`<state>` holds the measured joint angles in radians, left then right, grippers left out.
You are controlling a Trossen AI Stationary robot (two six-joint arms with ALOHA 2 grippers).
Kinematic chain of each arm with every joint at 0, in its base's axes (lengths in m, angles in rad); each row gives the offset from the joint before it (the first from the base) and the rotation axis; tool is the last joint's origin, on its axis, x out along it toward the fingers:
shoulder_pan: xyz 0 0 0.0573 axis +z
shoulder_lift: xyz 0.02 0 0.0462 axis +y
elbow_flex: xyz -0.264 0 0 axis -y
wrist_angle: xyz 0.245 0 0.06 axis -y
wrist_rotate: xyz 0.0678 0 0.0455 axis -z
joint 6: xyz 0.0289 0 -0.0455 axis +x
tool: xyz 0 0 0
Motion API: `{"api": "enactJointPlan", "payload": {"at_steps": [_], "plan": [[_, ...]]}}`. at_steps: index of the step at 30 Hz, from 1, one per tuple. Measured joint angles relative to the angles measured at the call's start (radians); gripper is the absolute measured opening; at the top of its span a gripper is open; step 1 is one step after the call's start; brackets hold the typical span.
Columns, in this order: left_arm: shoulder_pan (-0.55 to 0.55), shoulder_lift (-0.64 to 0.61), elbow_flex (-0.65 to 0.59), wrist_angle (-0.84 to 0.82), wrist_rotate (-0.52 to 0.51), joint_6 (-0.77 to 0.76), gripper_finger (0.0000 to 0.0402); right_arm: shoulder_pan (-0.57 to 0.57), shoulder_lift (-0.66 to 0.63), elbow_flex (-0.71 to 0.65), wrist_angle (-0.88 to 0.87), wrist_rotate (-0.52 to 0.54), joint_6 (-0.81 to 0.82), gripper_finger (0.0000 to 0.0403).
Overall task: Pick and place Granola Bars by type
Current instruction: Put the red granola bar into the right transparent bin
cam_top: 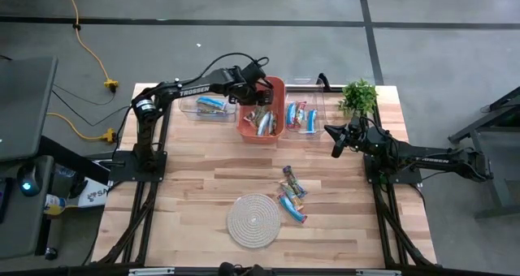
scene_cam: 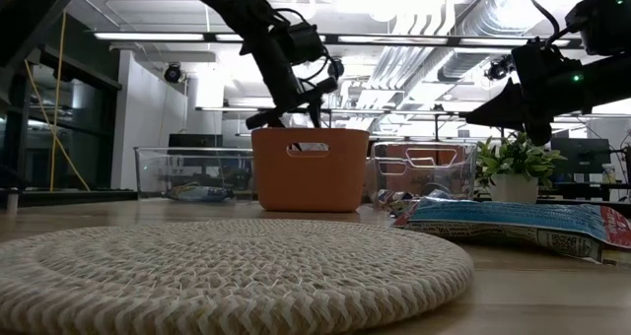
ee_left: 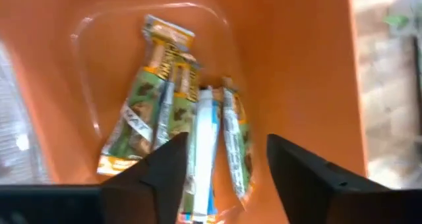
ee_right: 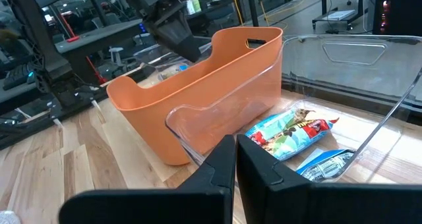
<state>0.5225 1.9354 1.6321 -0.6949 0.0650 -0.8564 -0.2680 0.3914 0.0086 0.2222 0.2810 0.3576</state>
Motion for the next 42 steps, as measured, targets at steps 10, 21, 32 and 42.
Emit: {"api": "enactJointPlan", "payload": {"at_steps": [10, 21, 32, 42], "plan": [[-0.001, -0.001, 0.025, 0.118, 0.274, 0.228, 0.0249, 0.0, 0.0, 0.0, 0.0, 0.0, 0.0, 0.0], [-0.054, -0.003, 0.189, 0.138, 0.567, 0.434, 0.025, 0.0, 0.0, 0.0, 0.0, 0.0, 0.0, 0.0], [-0.245, -0.005, 0.236, 0.37, 1.0, 0.588, 0.025, 0.0, 0.0, 0.0, 0.0, 0.0, 0.0, 0.0], [-0.471, -0.004, 0.236, 0.398, 0.695, 1.025, 0.025, 0.0, 0.0, 0.0, 0.0, 0.0, 0.0, 0.0]]}}
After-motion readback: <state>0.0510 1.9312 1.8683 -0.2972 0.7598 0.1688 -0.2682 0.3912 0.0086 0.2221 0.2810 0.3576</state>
